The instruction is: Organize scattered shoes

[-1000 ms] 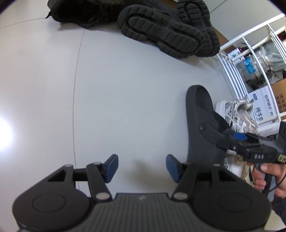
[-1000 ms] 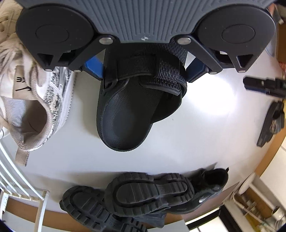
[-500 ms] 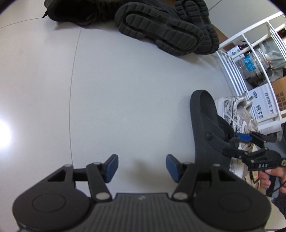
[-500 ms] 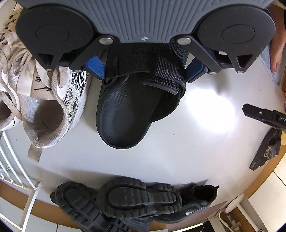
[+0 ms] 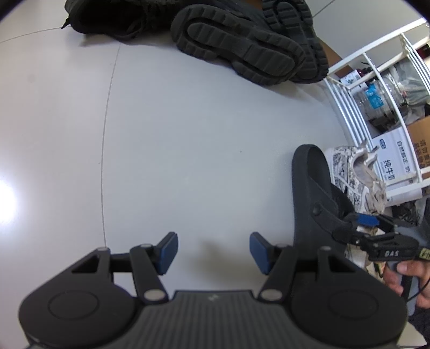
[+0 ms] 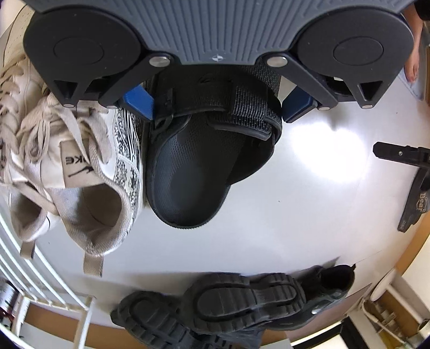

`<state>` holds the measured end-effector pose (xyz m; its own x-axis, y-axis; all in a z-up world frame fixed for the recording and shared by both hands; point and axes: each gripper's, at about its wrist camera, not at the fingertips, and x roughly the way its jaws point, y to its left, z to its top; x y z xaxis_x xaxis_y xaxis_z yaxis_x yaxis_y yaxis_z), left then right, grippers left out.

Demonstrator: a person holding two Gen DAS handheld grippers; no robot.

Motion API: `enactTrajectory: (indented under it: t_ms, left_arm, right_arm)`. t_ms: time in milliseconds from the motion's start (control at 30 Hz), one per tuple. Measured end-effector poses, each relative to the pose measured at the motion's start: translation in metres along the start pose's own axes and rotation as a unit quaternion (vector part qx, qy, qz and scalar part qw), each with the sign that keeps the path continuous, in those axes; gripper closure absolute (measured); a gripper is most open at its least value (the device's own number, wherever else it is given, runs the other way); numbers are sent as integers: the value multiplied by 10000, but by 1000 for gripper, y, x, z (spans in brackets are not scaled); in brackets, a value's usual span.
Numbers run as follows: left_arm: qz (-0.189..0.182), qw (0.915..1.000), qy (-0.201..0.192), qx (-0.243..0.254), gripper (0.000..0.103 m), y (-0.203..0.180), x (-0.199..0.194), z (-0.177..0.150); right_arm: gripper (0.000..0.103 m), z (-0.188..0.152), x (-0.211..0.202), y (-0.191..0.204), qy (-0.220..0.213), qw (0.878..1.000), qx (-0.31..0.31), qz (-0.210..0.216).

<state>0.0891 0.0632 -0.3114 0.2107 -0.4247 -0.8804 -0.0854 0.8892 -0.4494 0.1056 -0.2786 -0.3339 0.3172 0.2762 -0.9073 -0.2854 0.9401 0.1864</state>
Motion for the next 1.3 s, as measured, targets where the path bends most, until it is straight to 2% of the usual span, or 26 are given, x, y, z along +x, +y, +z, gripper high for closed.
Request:
enactTrajectory:
  t_ms: [167,333,533,733,833,967,1067,1233,1300]
  left_arm:
    - [12,10000,-10,-42,41,1,0,-1]
    - [7,10000,-40,-60,41,0,-1,0]
    - [62,9996,-222,-156,40,1,-8,12]
    - [168,9989,-436,-22,39,-7,-17,33]
    - [244,9980,-573,141,39,-21,-24,51]
    - [295,9970,-610,379,38,-38,-31,68]
    - [403,9947,-719,616,38,-54,-41,85]
    - [474,9932,-760,747,38,-84,-52,112]
    - [613,9911,-786,877,38,-102,-56,123]
  right_arm:
    - [0,2,1,-1,68,10000,-57,-2]
    - [1,7,1,0,55,9989,-470,17]
    - [1,11,-3,4,113,9985,-529,-87]
    - [1,11,-20,-1,20,9997,-261,19]
    - [1,10,-33,-8,-104,9998,-17,190]
    - [1,11,-50,-14,-439,9989,126,111]
    - [6,14,-62,-26,-674,9970,362,120]
    - [8,19,-71,-40,-892,9939,635,122]
    - [8,22,-74,-43,-1002,9922,730,86]
